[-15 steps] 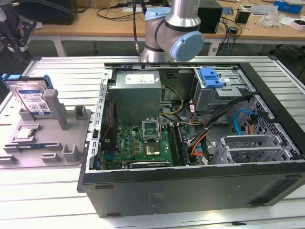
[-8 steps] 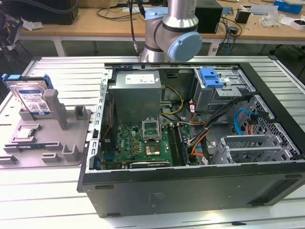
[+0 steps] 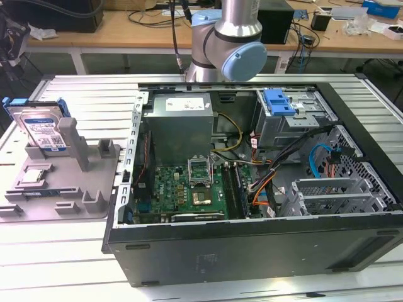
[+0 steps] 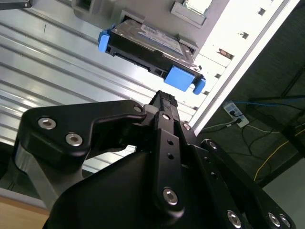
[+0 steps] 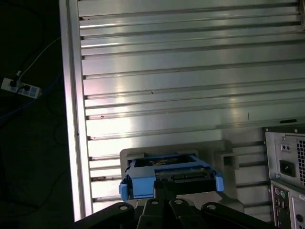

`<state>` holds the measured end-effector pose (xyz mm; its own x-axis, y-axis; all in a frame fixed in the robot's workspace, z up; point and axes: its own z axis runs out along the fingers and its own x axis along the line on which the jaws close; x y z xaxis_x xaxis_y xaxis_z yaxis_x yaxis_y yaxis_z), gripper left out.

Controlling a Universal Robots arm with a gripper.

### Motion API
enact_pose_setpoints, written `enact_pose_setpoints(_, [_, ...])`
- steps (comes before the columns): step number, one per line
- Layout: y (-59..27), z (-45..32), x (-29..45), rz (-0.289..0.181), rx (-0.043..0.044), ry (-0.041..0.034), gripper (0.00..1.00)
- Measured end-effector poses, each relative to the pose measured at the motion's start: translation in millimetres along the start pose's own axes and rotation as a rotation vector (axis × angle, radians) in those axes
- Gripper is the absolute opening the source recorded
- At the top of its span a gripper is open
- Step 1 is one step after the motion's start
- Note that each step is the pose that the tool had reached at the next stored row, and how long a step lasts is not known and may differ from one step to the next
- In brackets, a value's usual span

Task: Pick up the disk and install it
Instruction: 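Pick up the disk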

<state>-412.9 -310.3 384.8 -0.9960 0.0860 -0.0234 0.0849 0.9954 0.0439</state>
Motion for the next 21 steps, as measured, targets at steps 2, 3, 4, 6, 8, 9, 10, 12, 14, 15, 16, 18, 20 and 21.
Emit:
enact_pose_setpoints(2, [0.0,0.0,0.1,0.000,0.0000,0.0000,0.11])
enact_pose_setpoints(3, [0.0,0.0,0.1,0.000,-0.0001,0.0000,0.11])
enact_pose_setpoints(4, [0.0,0.0,0.1,0.000,0.0000,0.0000,0.11])
enact_pose_setpoints(6, [0.0,0.0,0.1,0.000,0.0000,0.0000,0.11])
enact_pose_setpoints(8, [0.0,0.0,0.1,0.000,0.0000,0.0001,0.11])
enact_pose_setpoints(9, [0.0,0.0,0.2,0.000,0.0000,0.0000,0.11])
enact_pose_setpoints(10, [0.1,0.0,0.0,0.000,0.0003,0.0034,0.11])
enact_pose_setpoints(12, [0.1,0.1,-1.4,0.000,0.0008,0.0099,0.11])
enact_pose_setpoints(14, [0.3,0.1,-3.9,-0.004,0.0012,0.0153,0.11])
enact_pose_setpoints(15, [0.4,0.2,-4.3,-0.011,0.0012,0.0166,0.11])
enact_pose_setpoints(16, [0.4,0.3,-4.5,-0.037,0.0008,0.0201,0.11])
enact_pose_setpoints(18, [0.5,0.3,-4.5,-0.074,0.0006,0.0241,0.11])
enact_pose_setpoints(20, [0.6,0.4,-4.5,-0.135,-0.0001,0.0276,0.11])
enact_pose_setpoints(21, [0.6,0.5,-4.5,-0.175,-0.0006,0.0297,0.11])
